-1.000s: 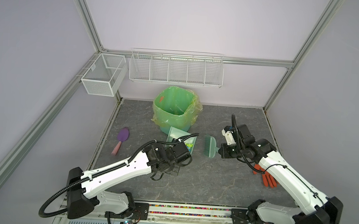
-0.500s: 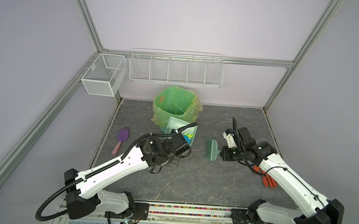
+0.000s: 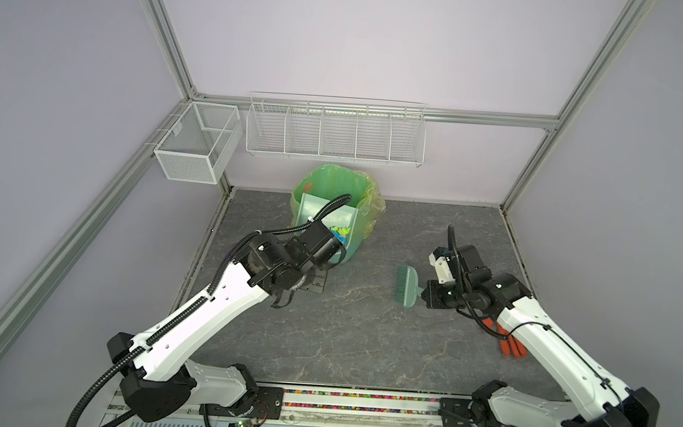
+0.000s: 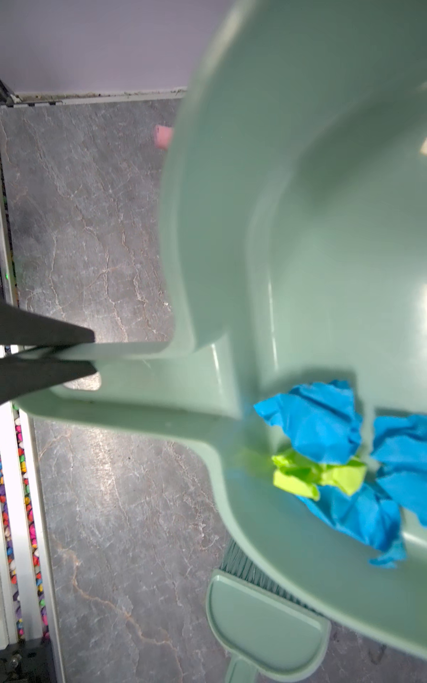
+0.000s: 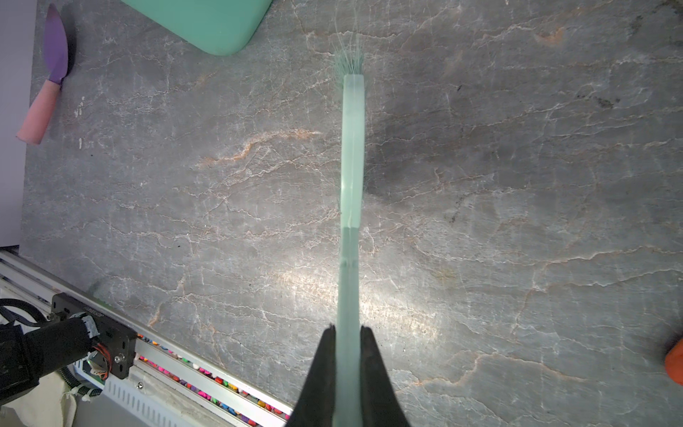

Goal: Sweep away the paper scraps from the table
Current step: 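Lift the loaded dustpan with the left gripper toward the green bin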

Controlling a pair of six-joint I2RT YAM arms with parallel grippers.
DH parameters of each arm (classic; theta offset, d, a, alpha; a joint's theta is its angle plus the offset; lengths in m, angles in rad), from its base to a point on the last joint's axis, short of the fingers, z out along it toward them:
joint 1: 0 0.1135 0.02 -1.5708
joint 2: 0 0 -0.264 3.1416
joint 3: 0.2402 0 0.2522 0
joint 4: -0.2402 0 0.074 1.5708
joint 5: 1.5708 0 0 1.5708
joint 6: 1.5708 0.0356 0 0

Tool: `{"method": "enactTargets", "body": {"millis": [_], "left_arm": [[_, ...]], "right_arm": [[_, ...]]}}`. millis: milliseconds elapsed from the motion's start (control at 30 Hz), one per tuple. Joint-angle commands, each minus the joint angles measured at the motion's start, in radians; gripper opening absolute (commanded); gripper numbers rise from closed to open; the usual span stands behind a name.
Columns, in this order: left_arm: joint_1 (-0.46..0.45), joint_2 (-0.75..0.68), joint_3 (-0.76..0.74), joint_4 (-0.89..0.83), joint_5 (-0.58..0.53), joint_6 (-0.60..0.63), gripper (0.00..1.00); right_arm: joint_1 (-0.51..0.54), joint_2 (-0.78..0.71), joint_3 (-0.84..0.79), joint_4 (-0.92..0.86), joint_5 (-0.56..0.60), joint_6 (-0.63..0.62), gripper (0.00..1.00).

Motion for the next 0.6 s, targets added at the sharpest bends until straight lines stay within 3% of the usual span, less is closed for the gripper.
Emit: {"method": "enactTargets", "body": {"millis": [0, 267, 567], "left_arm": [[0.043, 0.013, 0.050, -0.057, -0.042, 0.061, 0.00], [0.155, 0.079, 0.174, -0.081, -0.087, 0.141, 0.00], [0.212, 0.232, 0.332, -0.106, -0.181, 0.211, 0.00]], "right_arm": [[-0.007, -0.024, -0.015, 0.024, -0.013, -0.010, 0.07], [-0.020, -0.035, -0.038, 0.025, -0.019, -0.032, 0.07], [-0.040, -0.040, -0.051, 0.029, -0.043, -0.058, 0.07]]}}
